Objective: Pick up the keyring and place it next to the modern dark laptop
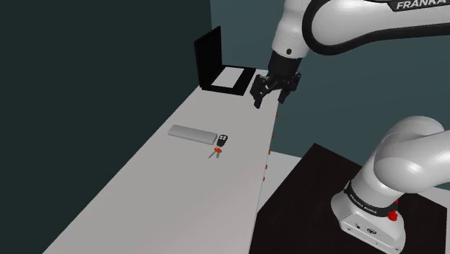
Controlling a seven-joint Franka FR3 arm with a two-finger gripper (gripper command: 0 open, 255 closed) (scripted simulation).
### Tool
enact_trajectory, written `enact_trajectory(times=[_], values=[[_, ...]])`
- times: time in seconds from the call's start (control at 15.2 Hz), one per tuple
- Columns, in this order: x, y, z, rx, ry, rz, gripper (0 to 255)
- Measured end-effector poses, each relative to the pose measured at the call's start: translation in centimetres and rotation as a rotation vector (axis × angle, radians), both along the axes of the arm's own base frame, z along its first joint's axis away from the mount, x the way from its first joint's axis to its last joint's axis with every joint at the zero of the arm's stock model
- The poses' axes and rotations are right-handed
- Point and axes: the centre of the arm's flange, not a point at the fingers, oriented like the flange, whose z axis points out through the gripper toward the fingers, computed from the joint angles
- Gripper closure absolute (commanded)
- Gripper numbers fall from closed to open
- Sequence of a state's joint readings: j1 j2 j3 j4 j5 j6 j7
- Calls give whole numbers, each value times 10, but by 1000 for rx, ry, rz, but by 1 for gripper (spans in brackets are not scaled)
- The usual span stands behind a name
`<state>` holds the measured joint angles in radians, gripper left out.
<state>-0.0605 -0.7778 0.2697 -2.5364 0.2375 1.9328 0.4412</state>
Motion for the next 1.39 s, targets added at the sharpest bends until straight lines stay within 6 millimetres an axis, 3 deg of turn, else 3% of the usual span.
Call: enact_trajectory(times=[0.4, 1.06, 1.39], values=[[31, 57, -54, -15, 6, -231, 0], [113, 135, -137, -38, 18, -611, 0], [123, 138, -169, -38, 17, -654, 0]])
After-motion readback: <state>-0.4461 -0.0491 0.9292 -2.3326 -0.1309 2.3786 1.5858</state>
